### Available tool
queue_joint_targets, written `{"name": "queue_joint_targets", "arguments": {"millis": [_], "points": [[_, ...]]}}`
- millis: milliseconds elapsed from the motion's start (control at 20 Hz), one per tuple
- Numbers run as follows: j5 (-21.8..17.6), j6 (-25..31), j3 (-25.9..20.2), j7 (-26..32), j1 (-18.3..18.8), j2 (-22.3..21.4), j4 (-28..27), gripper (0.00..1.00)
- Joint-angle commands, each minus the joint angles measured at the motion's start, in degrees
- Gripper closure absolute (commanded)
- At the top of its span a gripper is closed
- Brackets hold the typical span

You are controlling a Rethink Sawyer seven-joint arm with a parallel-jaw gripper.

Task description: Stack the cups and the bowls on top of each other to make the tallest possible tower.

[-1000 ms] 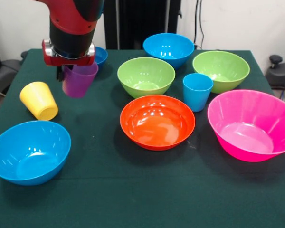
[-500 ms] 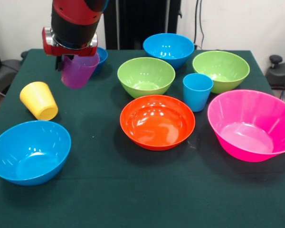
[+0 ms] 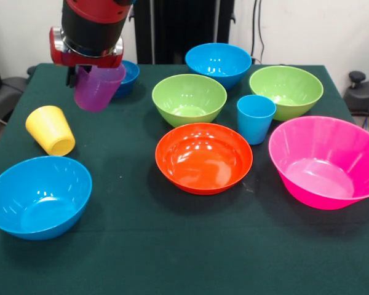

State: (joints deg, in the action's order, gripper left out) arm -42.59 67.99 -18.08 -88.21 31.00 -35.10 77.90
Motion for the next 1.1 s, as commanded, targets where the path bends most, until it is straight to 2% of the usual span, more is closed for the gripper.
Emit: {"name": "queue_joint_targets", "arguments": {"millis": [50,600,850,1100], "points": [[-5.3,-0.5,-0.6,10.4,-2.8,-0.3,0.6,1.0],[-9.7,-6.0,0.3,8.9,-3.7,-1.5,3.6,1.0],[-12.7,-8.3,1.6,6.4,-5.6,-2.3,4.6,1.0],[-12.9,-9.0,2.5,4.7,-6.4,-3.0,5.6,1.0]]}}
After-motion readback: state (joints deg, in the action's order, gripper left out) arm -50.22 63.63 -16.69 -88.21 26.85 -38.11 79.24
